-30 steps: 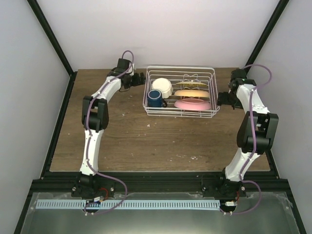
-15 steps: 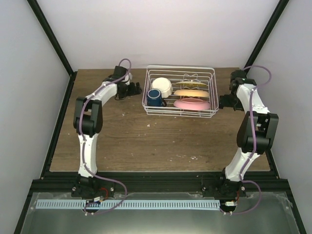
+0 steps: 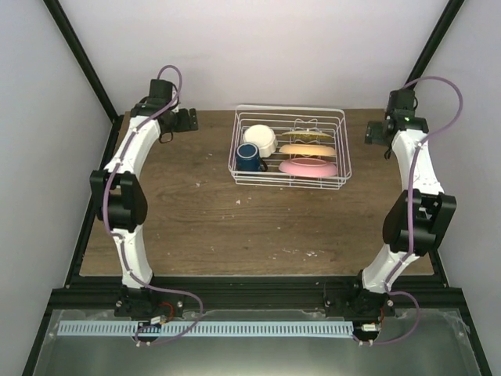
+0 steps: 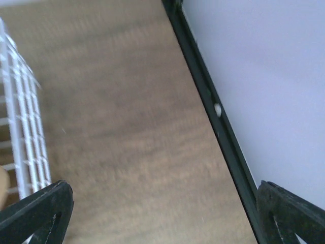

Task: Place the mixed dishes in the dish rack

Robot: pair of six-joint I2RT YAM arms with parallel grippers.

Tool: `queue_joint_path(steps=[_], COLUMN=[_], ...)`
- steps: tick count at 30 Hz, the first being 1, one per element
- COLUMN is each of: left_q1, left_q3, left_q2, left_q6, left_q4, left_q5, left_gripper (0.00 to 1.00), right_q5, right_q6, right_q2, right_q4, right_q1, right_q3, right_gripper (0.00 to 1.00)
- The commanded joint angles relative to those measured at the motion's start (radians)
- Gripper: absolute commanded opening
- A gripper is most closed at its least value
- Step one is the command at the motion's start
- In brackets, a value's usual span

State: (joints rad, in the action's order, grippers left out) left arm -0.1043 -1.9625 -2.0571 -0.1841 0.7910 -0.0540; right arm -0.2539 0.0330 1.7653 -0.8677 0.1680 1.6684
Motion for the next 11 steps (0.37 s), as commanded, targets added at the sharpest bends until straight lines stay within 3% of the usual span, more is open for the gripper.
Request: queue_joint_path(steps=[1, 6, 11], left_q1=[-0.006, -0.006, -0.005], left_q3=[0.104, 0.217, 0.29], left_q2=[0.126, 0.211, 0.259], left_q6=[0.021, 0.013, 0.023], left_q4=[-0.021, -0.06, -0.083], left_q5=[0.035, 0.017, 0.029], left_gripper=[1.0, 1.0, 1.0], right_q5=[0.075, 0.107, 0.11], right_q6=[-0.003, 0.028, 0.033], right_q2=[-0.159, -0.25, -0.272], right_q4=[0.337, 0.528, 0.551], right_q1=[0.005, 0.005, 0.005], right_q3=[-0.075, -0.205, -0.247], right_gripper=[1.0, 1.0, 1.0])
